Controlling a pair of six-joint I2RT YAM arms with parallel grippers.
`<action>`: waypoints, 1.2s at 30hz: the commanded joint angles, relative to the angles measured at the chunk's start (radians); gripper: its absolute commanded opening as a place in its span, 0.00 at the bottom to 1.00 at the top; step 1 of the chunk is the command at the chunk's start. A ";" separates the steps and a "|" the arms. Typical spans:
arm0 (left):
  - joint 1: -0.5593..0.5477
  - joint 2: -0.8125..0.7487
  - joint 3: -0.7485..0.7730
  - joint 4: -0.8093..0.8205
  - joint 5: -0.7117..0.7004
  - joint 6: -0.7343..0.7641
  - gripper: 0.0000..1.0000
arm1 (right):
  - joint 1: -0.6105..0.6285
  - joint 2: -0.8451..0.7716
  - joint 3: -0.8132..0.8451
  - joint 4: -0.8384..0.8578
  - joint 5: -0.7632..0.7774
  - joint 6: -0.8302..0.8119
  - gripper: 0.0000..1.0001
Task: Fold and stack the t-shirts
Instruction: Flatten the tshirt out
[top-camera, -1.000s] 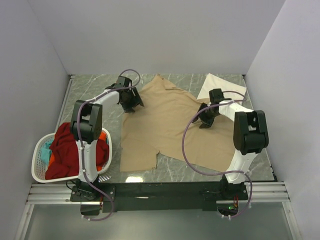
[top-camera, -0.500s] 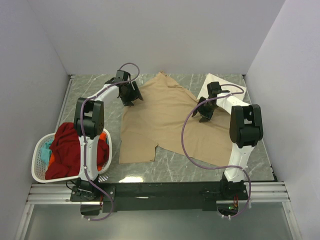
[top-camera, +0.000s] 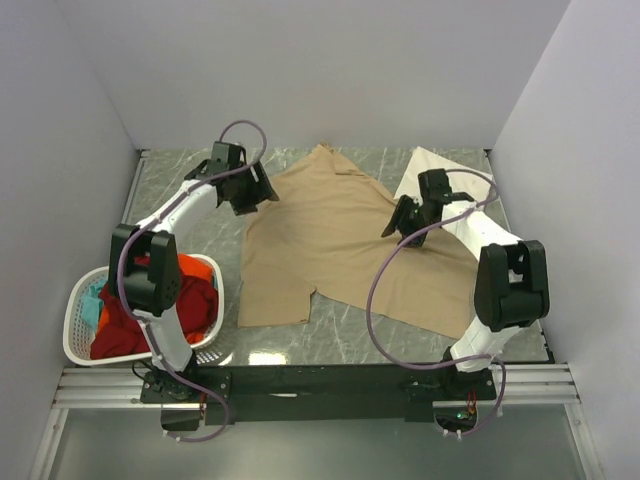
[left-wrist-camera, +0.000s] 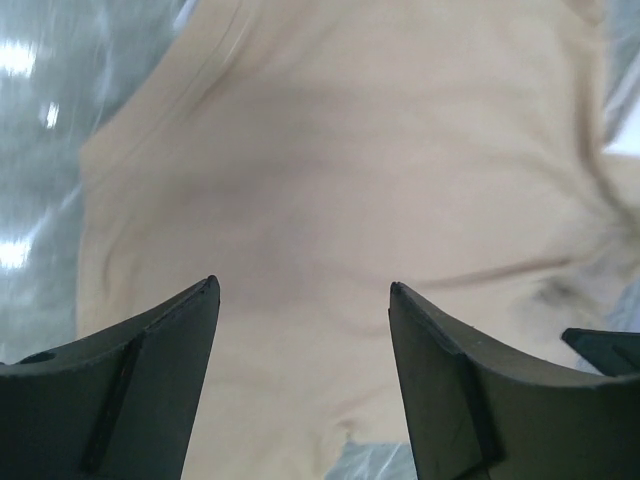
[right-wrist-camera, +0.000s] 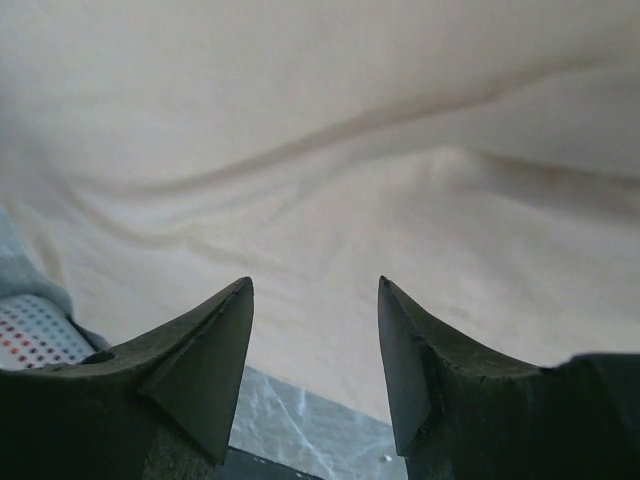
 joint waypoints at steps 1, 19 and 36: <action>-0.005 -0.045 -0.132 0.008 -0.008 0.006 0.74 | 0.008 -0.048 -0.086 0.039 0.023 0.001 0.60; -0.004 0.065 -0.182 0.110 0.023 -0.043 0.74 | 0.006 -0.008 -0.200 0.085 0.108 -0.024 0.59; -0.002 0.324 0.149 -0.002 -0.016 0.005 0.73 | -0.070 0.146 -0.016 0.007 0.101 -0.033 0.59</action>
